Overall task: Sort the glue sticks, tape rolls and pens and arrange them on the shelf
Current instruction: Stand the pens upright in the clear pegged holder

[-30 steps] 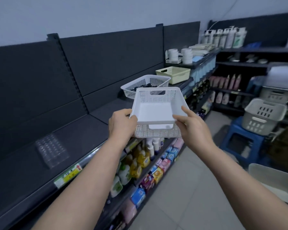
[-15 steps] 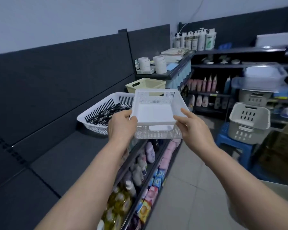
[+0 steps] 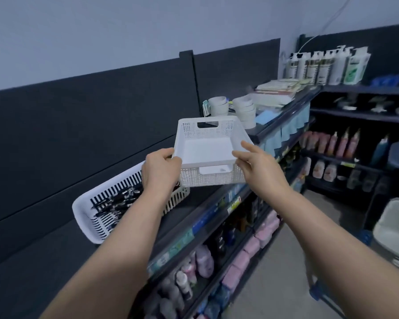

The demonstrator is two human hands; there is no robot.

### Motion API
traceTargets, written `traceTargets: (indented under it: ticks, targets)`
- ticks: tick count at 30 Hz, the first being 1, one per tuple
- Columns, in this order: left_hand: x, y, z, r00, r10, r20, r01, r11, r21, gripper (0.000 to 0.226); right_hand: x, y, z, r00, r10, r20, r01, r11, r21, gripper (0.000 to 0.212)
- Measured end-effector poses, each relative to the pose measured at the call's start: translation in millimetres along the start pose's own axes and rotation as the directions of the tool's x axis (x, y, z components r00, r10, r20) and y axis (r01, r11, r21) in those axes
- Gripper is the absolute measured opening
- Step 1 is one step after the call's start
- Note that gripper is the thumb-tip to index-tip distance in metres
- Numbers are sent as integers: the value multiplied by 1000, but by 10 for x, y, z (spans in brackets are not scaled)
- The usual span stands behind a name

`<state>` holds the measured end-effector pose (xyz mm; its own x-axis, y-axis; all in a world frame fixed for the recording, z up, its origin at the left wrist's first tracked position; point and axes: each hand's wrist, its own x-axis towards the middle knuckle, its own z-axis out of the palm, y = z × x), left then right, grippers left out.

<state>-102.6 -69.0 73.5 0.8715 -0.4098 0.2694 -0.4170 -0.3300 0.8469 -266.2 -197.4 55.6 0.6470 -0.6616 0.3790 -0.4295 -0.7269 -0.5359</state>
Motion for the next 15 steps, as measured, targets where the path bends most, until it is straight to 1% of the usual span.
traceTargets:
  ticks: [2, 6, 8, 11, 15]
  targets:
    - [204, 4, 173, 1000, -20, -15, 20, 1000, 2, 30, 296, 131, 36, 1000, -21, 23, 20, 1000, 20, 34]
    - [656, -33, 532, 999, -34, -35, 34, 999, 6, 18, 900, 396, 153, 998, -51, 40, 50, 998, 22, 34]
    - [881, -72, 693, 999, -13, -31, 14, 999, 32, 22, 1154, 513, 210, 998, -50, 42, 49, 998, 28, 33]
    - [1131, -47, 877, 1000, 5, -6, -4, 996, 88, 20, 1492, 662, 277, 996, -49, 75, 46, 998, 41, 32]
    - [1379, -70, 1082, 999, -10, -35, 15, 988, 151, 25, 1869, 876, 381, 988, -82, 130, 78, 996, 36, 31]
